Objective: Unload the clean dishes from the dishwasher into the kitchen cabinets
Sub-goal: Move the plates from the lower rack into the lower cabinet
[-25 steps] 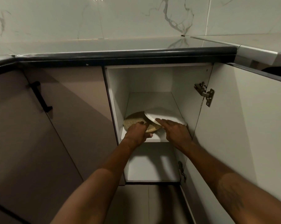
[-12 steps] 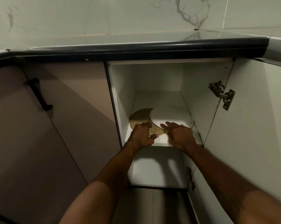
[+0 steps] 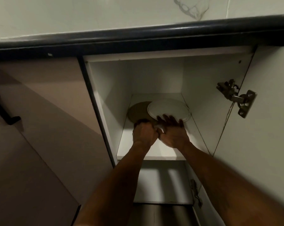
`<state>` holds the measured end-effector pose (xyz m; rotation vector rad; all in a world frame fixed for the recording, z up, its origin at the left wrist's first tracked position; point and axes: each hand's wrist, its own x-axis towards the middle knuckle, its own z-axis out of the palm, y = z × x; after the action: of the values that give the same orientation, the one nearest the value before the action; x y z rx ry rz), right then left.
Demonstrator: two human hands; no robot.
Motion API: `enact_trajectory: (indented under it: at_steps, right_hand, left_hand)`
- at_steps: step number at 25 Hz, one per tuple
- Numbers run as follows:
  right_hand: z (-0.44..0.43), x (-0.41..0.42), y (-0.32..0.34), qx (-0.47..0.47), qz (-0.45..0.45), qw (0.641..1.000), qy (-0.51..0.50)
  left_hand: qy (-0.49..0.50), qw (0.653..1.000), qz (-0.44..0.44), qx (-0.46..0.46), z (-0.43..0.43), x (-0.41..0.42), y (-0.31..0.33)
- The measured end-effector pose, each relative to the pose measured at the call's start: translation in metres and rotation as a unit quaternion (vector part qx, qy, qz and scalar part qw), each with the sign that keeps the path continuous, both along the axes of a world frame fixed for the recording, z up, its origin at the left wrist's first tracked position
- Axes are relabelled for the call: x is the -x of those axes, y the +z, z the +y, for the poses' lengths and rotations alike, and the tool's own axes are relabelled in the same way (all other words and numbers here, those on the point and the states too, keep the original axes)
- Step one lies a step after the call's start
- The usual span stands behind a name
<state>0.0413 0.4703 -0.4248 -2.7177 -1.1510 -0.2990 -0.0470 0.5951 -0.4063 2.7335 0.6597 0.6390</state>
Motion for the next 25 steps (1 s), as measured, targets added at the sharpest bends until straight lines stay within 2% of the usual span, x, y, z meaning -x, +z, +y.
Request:
enact_trajectory:
  at_steps: [3, 5, 8, 10, 13, 15, 16, 17, 18, 19, 21, 22, 24, 25]
  right_hand:
    - [0.009, -0.018, -0.009, 0.012, -0.008, 1.000, -0.015]
    - [0.012, -0.025, -0.008, 0.009, 0.011, 0.999, -0.032]
    - [0.020, -0.028, -0.008, -0.008, 0.038, 0.997, -0.060]
    - [0.023, -0.032, -0.006, -0.018, 0.051, 0.995, -0.083]
    - [0.026, -0.035, -0.001, -0.021, 0.065, 0.992, -0.107]
    - [0.028, -0.035, -0.005, -0.038, 0.042, 0.993, -0.099]
    - [0.027, -0.035, -0.007, -0.055, 0.014, 0.994, -0.090]
    - [0.026, -0.034, -0.010, -0.070, -0.017, 0.995, -0.075]
    - [0.025, -0.034, -0.012, -0.078, -0.047, 0.994, -0.052]
    - [0.024, -0.035, -0.014, -0.082, -0.074, 0.993, -0.032]
    - [0.023, -0.036, -0.015, -0.080, -0.092, 0.992, -0.026]
    - [0.024, -0.034, -0.014, -0.071, -0.080, 0.993, -0.039]
    - [0.027, -0.034, -0.013, -0.065, -0.058, 0.993, -0.077]
    - [0.028, -0.035, -0.013, -0.063, -0.038, 0.993, -0.092]
  left_hand:
    - [0.010, 0.998, 0.011, -0.056, 0.011, -0.026, -0.019]
    - [0.043, 0.998, 0.020, -0.037, 0.017, -0.037, -0.022]
    - [0.085, 0.993, 0.058, -0.061, 0.026, -0.044, -0.030]
    - [0.092, 0.995, 0.041, -0.016, 0.024, -0.045, -0.029]
    - [0.043, 0.998, 0.008, -0.052, 0.017, -0.044, -0.019]
    - [-0.043, 0.999, -0.023, 0.003, 0.021, -0.049, -0.017]
    - [-0.067, 0.995, -0.040, 0.067, 0.022, -0.049, -0.015]
    - [-0.074, 0.986, -0.061, 0.138, 0.024, -0.048, -0.015]
    - [-0.065, 0.981, -0.071, 0.171, 0.024, -0.047, -0.014]
    - [-0.057, 0.981, -0.075, 0.168, 0.023, -0.044, -0.012]
    - [-0.039, 0.997, -0.055, 0.034, 0.020, -0.045, -0.019]
    - [-0.036, 0.999, -0.039, 0.002, 0.023, -0.049, -0.025]
    - [-0.036, 0.999, 0.021, 0.030, 0.037, -0.066, -0.040]
    - [-0.027, 0.999, 0.043, 0.014, 0.039, -0.066, -0.042]
